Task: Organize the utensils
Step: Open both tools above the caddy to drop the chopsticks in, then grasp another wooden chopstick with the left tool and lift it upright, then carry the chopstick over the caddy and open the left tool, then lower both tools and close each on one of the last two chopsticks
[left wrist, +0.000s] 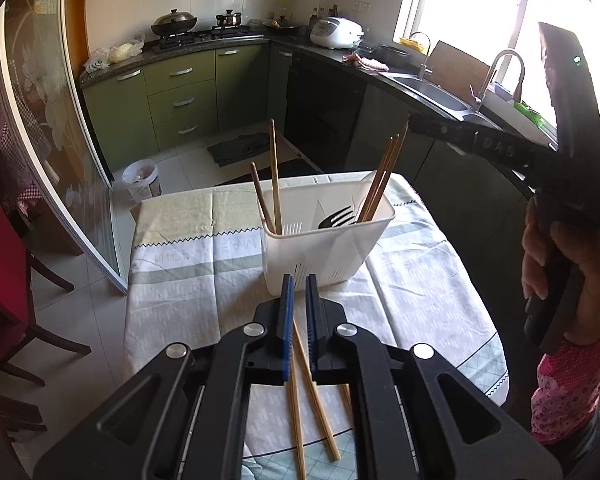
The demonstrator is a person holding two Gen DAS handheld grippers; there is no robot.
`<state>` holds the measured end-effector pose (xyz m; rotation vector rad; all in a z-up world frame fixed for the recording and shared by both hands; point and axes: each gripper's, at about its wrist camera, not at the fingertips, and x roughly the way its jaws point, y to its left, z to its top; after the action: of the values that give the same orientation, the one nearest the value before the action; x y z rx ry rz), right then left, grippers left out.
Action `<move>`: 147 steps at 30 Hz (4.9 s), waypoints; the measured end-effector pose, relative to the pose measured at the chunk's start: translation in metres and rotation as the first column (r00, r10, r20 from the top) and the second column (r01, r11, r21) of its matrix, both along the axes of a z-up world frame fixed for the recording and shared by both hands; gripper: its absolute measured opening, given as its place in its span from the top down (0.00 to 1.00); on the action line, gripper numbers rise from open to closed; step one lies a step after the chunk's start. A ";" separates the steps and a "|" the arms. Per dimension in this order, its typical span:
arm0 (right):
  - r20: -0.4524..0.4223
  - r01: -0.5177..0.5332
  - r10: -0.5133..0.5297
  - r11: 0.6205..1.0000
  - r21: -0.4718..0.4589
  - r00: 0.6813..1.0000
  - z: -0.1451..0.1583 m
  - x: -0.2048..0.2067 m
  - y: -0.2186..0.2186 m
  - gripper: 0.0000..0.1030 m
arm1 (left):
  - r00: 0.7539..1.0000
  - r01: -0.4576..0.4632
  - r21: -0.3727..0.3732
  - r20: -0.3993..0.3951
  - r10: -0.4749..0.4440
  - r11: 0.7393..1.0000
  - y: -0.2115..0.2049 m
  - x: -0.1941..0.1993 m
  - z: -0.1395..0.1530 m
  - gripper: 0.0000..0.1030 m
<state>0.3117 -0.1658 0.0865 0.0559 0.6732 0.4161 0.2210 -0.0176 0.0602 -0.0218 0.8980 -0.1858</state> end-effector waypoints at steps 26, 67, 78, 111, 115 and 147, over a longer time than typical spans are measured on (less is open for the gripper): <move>-0.069 -0.085 0.086 0.996 0.021 0.994 -0.053 -0.134 -0.067 0.82 | 0.910 0.005 0.089 -0.414 0.032 0.996 -0.018 0.012 -0.194 0.92; -0.373 -0.158 0.140 0.987 -0.019 0.917 -0.172 -0.089 -0.018 0.76 | 0.998 -0.004 -0.063 0.068 0.009 0.998 -0.016 -0.014 0.047 0.93; -0.425 -0.158 0.144 0.987 0.002 0.894 -0.201 -0.087 -0.022 0.76 | 0.946 -0.078 -0.062 0.310 0.094 0.995 -0.028 0.020 0.137 0.93; -0.439 -0.132 0.051 0.979 -0.156 0.897 -0.245 -0.047 0.065 0.72 | 0.995 -0.053 0.070 -0.076 0.058 0.996 0.011 -0.013 -0.045 0.57; -0.424 -0.121 0.027 0.973 -0.196 0.905 -0.247 -0.041 0.083 0.71 | 0.967 -0.065 0.018 -0.247 0.067 0.998 0.024 -0.006 -0.105 0.57; -0.409 -0.100 -0.032 0.949 -0.299 0.912 -0.249 -0.065 -0.004 0.84 | 0.846 -0.103 0.163 -0.505 0.172 0.981 -0.023 0.077 -0.203 0.93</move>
<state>0.2467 -0.1694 -0.1622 -0.1777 1.1523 0.3276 0.2981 -0.0409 -0.1432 -0.0157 1.4446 0.0201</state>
